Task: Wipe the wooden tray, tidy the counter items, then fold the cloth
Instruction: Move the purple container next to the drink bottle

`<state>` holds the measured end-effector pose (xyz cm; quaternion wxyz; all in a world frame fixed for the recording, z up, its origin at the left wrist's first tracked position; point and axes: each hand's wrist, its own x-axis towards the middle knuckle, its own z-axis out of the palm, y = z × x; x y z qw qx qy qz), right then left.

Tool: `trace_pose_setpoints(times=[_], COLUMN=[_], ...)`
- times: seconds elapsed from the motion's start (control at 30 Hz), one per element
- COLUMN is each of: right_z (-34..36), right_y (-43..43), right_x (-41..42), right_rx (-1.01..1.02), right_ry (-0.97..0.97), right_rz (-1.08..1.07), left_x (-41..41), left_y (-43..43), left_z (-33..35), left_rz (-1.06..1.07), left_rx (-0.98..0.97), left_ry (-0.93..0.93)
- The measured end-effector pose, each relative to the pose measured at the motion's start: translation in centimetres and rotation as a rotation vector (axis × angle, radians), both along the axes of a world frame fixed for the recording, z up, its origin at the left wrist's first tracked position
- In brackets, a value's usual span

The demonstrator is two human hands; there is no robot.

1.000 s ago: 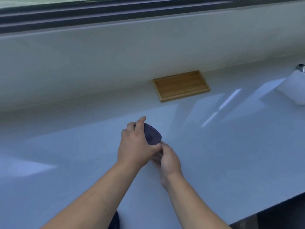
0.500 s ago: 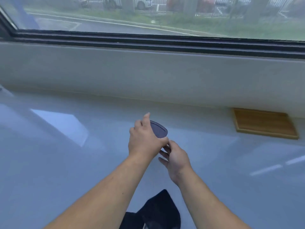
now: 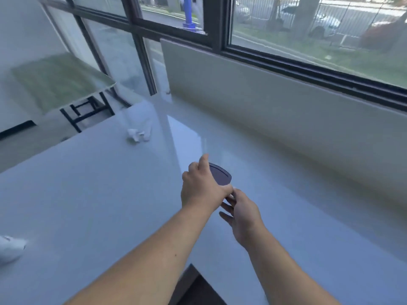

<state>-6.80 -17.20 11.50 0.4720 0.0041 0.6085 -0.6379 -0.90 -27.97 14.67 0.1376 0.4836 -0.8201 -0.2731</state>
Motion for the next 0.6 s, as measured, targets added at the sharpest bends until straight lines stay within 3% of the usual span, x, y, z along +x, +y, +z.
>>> trace_pose_setpoints(times=[0.27,0.6], right_z=[-0.2,-3.6], right_y=[-12.5,-22.7], right_x=[12.2,27.7], right_rx=[0.011,0.082], right_ry=[-0.001,-0.053], right_rz=[0.286,0.554], left_x=[14.7,32.3], left_y=[-10.6,-18.1], left_z=[-1.0,-4.6], left_rz=[0.272,0.568], left_rx=[0.01,0.055], left_ry=[-0.009,-0.036])
